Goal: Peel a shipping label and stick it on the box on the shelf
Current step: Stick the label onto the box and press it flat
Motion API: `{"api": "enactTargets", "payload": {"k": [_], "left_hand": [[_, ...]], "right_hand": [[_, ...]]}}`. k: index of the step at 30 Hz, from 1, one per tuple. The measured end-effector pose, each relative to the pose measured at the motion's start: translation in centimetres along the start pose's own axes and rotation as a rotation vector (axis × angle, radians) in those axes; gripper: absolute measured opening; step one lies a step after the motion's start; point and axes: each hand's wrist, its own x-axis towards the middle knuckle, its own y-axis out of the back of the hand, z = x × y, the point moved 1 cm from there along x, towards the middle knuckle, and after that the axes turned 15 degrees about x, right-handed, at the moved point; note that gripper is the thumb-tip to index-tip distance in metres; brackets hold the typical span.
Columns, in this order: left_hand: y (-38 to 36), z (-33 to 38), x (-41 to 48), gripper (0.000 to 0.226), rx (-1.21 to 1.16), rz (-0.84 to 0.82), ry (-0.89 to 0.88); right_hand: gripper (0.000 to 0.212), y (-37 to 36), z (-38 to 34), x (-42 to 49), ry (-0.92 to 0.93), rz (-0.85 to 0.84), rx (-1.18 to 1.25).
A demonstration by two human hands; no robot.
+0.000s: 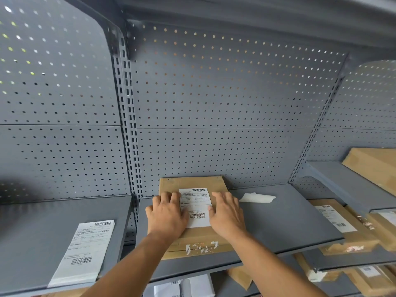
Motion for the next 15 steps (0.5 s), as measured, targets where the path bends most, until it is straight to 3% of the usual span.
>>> {"api": "enactTargets", "payload": {"k": [5,9,11,15], "left_hand": [[-0.04,-0.01,0.15,0.047,-0.025,0.024,0.015],[-0.09,0.12,0.27,0.074,0.027,-0.014,0.021],[-0.21,0.01,0.35,0.074,0.020,-0.018,0.021],[-0.23,-0.34,0.40,0.049,-0.040,-0.016,0.023]], "right_hand": [[0.055,-0.01,0.00,0.03,-0.021,0.032,0.029],[0.079,-0.21,-0.40,-0.17,-0.029,0.012,-0.023],[0.072,-0.07,-0.29,-0.06,-0.032,0.010,-0.004],[0.052,0.18,0.05,0.15,-0.032,0.009,0.048]]}}
